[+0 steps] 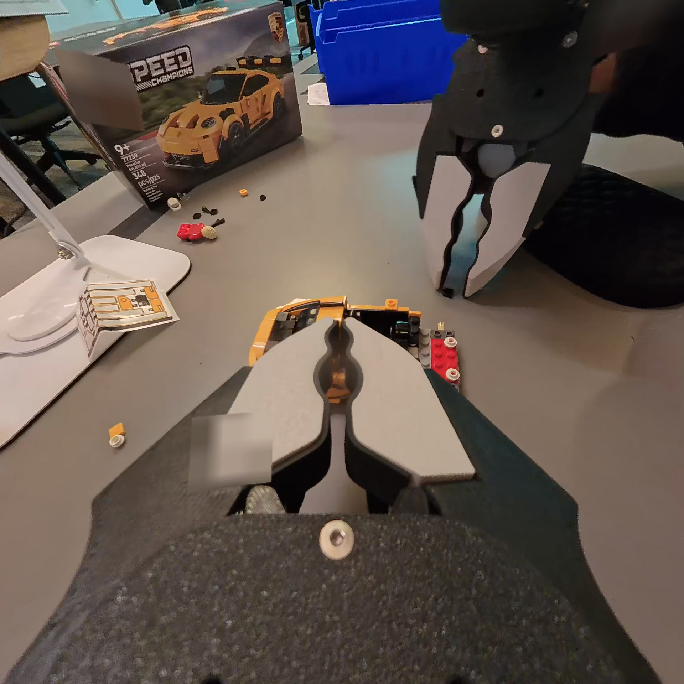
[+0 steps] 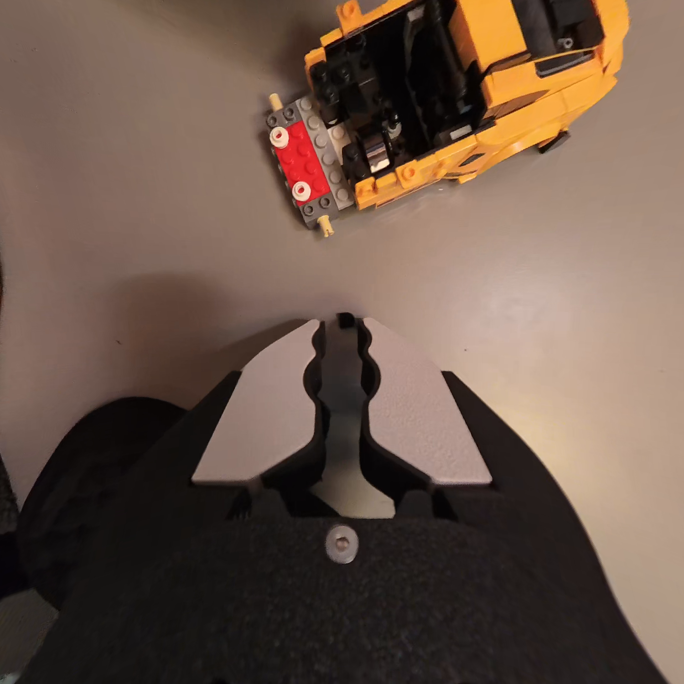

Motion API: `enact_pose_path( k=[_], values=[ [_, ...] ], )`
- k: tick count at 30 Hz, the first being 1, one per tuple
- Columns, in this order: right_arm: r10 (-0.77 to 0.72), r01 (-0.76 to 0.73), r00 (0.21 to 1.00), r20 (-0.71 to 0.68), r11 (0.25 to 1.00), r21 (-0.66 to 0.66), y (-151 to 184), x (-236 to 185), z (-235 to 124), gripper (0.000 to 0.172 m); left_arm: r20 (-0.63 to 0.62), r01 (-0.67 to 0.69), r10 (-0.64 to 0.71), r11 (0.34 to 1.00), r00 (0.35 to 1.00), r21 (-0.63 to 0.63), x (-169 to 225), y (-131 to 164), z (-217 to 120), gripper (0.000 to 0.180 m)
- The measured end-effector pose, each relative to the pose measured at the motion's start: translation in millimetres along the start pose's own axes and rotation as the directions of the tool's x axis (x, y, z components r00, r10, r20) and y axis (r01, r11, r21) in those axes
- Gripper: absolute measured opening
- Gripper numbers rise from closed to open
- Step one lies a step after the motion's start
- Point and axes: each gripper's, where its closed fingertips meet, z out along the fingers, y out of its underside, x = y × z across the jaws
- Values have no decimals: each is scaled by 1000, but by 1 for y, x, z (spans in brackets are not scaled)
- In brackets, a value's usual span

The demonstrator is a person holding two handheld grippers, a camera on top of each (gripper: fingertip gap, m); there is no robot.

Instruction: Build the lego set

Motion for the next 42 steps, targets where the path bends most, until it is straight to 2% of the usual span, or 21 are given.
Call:
enact_pose_path(
  k=[5, 9, 13, 16, 20, 27, 31, 37, 39, 42],
  values=[
    [-119, 119, 993, 18, 993, 3, -8, 8, 4, 26, -9, -11, 11, 1000, 1000, -14, 3, 3, 1, 0],
    [-91, 91, 996, -1, 996, 6, -10, 6, -3, 19, -13, -20, 20, 1000, 1000, -21, 3, 4, 2, 0],
    [-227, 228, 974, -18, 971, 70, -8, -4, -12, 15, -30, -22, 21, 1000, 999, -21, 7, 3, 3, 0],
    [-372, 368, 928, 15, 922, 122, -14, -11, -17, 15, -37, -29, 28, 999, 999, -31, 9, 6, 4, 0],
    [-558, 556, 828, 54, 829, 53, -7, -5, -13, 13, -50, -53, 51, 998, 997, -36, 11, 7, 5, 0],
    [-679, 692, 708, 196, 722, 2, -4, -2, -3, 12, -65, -87, 85, 996, 994, -34, 12, 9, 6, 0],
    [-685, 709, 682, 257, 705, -2, -1, 1, 0, 10, -64, -77, 74, 996, 995, -40, 9, 11, 7, 0],
    [-635, 658, 723, 272, 753, 8, -1, 1, 1, 8, -77, -86, 83, 995, 994, -47, 11, 13, 8, 0],
    [-559, 581, 793, 242, 813, -26, -1, 5, 1, 8, -79, -86, 82, 995, 994, -50, 12, 13, 8, 0],
    [-331, 343, 935, 124, 934, -94, -1, 16, 0, 8, -73, -71, 67, 996, 995, -54, 12, 14, 7, 0]
  ],
)
